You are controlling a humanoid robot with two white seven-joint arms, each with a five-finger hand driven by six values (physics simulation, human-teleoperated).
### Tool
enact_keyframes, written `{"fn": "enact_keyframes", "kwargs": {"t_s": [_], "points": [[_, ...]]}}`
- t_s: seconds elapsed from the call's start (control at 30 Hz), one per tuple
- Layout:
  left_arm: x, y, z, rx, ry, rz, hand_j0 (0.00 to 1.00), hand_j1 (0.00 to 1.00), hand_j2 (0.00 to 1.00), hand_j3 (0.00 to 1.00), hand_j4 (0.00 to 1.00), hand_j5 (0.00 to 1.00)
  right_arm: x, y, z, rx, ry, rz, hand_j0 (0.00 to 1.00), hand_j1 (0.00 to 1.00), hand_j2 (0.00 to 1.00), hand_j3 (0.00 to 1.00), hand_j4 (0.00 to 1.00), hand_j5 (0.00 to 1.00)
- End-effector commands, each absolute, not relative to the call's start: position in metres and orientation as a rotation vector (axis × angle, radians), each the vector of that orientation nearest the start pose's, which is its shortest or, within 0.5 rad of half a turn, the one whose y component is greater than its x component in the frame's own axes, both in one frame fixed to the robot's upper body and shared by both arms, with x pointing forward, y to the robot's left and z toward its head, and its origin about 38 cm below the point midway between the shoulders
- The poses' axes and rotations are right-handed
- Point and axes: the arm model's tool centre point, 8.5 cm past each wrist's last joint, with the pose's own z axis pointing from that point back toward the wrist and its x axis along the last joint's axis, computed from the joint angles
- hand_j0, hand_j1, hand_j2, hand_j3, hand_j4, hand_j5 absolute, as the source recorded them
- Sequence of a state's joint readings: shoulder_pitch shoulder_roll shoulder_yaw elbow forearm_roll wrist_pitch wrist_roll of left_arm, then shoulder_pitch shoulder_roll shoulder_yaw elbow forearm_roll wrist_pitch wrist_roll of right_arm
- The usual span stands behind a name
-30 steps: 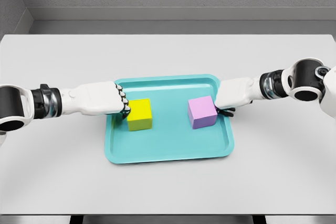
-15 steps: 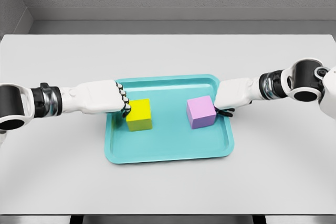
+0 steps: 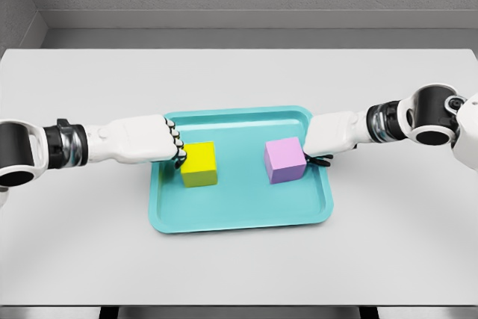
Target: Push two cubes
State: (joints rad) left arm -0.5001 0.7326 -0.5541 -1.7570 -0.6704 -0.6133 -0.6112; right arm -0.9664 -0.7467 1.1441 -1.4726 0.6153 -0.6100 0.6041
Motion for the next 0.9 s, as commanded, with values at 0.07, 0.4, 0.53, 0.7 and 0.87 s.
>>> {"fn": "enact_keyframes", "kwargs": {"t_s": [0.07, 0.4, 0.53, 0.7, 0.87], "points": [[0.38, 0.224, 0.205, -0.56, 1.699, 2.918, 0.46, 0.46, 0.46, 0.46, 0.46, 0.46, 0.43, -0.211, 0.178, 0.365, 1.192, -3.127, 0.18, 0.18, 0.18, 0.18, 0.18, 0.18], [0.38, 0.227, 0.206, -0.563, 1.7, 2.923, 0.46, 0.46, 0.46, 0.46, 0.46, 0.46, 0.43, -0.209, 0.179, 0.365, 1.195, -3.123, 0.18, 0.18, 0.18, 0.18, 0.18, 0.18], [0.38, 0.233, 0.206, -0.571, 1.685, 2.938, 0.46, 0.46, 0.46, 0.46, 0.46, 0.46, 0.432, -0.215, 0.181, 0.383, 1.188, -3.135, 0.18, 0.18, 0.18, 0.18, 0.18, 0.18], [0.38, 0.24, 0.206, -0.586, 1.652, 2.961, 0.46, 0.46, 0.46, 0.46, 0.46, 0.46, 0.434, -0.216, 0.182, 0.392, 1.188, -3.137, 0.18, 0.18, 0.18, 0.18, 0.18, 0.18], [0.383, 0.255, 0.207, -0.629, 1.597, 3.002, 0.46, 0.46, 0.46, 0.46, 0.46, 0.46, 0.434, -0.213, 0.183, 0.39, 1.189, -3.127, 0.18, 0.18, 0.18, 0.18, 0.18, 0.18]]}}
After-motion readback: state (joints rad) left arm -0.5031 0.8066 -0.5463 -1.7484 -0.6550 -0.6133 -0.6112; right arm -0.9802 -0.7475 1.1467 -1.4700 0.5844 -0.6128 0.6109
